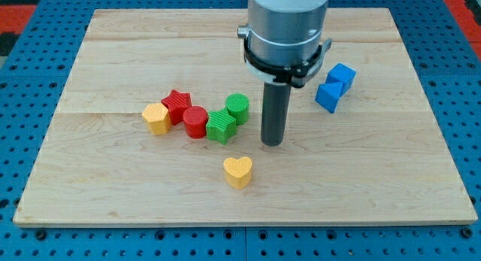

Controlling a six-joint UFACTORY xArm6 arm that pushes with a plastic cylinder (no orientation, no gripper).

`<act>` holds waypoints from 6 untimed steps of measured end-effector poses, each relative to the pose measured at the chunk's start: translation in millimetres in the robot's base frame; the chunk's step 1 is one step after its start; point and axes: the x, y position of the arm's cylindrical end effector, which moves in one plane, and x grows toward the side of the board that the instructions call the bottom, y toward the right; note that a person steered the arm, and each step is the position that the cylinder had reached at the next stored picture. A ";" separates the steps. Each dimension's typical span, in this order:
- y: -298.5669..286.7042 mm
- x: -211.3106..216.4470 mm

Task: Push the yellow heart to the right of the green star

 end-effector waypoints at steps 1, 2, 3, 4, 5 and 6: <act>-67.1 9.9; -94.8 -0.5; -83.4 61.8; -64.4 87.2; -30.9 45.9; 3.6 22.0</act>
